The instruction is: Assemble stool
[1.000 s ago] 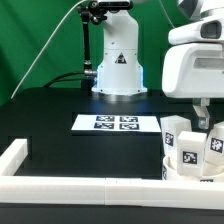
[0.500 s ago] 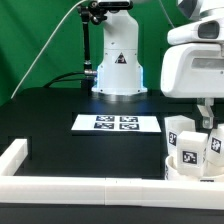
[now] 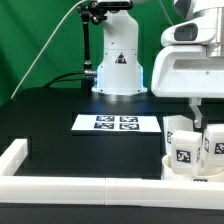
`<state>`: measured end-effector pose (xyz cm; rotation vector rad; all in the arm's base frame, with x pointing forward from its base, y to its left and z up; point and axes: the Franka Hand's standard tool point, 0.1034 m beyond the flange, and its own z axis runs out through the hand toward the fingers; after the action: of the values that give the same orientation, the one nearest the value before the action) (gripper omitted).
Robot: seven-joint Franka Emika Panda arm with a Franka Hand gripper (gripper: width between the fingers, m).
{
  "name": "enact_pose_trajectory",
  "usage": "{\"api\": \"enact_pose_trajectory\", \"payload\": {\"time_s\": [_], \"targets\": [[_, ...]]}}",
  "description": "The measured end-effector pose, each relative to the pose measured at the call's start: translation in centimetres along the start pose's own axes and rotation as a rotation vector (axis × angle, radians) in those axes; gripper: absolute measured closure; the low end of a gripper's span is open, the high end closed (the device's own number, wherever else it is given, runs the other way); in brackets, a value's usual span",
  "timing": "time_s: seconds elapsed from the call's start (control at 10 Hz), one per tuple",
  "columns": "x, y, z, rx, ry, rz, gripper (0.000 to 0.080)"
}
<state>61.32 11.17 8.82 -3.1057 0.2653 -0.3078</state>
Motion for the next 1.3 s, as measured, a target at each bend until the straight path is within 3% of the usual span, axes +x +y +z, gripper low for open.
{"api": "enact_pose_trajectory", "payload": {"time_s": [0.5,1.0,1.3], "targets": [[-0.1,-0.8,0.0,0.018,-0.005,0.556,0.0463],[-0.1,-1.2,-0.1,0.029,-0.001,0.855,0.0463],[0.0,-0.9,-0.1,0.055,-0.018,1.089,0.0463]]}}
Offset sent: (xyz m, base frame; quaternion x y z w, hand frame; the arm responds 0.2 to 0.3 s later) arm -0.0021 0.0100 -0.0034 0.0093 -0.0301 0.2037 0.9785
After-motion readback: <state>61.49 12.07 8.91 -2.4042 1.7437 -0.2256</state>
